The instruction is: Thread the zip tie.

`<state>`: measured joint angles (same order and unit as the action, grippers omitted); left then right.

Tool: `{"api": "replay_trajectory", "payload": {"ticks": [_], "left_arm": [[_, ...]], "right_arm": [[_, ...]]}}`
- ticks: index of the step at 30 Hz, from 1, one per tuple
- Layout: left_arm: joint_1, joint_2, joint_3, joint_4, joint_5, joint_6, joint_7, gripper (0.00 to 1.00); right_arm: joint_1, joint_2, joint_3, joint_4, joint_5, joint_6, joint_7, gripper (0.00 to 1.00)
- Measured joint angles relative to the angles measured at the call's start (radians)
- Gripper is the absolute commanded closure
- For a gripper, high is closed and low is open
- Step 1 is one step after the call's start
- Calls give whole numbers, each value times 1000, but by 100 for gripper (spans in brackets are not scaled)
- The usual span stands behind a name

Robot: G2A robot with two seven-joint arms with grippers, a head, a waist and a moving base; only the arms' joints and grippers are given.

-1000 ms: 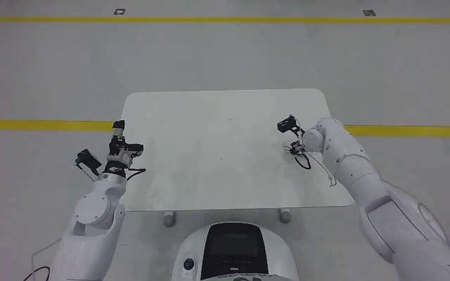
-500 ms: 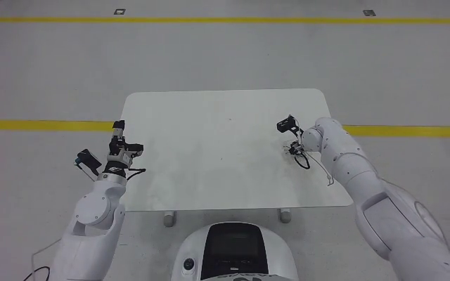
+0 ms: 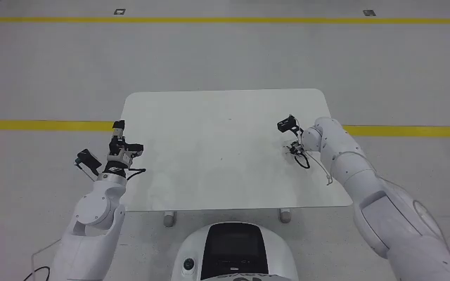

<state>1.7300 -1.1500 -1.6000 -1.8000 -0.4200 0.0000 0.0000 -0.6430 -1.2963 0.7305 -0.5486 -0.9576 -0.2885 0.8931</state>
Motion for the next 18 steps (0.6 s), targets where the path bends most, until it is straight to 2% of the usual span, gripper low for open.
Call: {"api": "replay_trajectory", "payload": {"ticks": [18], "left_arm": [[0, 0, 0, 0, 0, 0, 0, 0]], "right_arm": [[2, -4, 16, 17, -13, 1, -5, 90]]}}
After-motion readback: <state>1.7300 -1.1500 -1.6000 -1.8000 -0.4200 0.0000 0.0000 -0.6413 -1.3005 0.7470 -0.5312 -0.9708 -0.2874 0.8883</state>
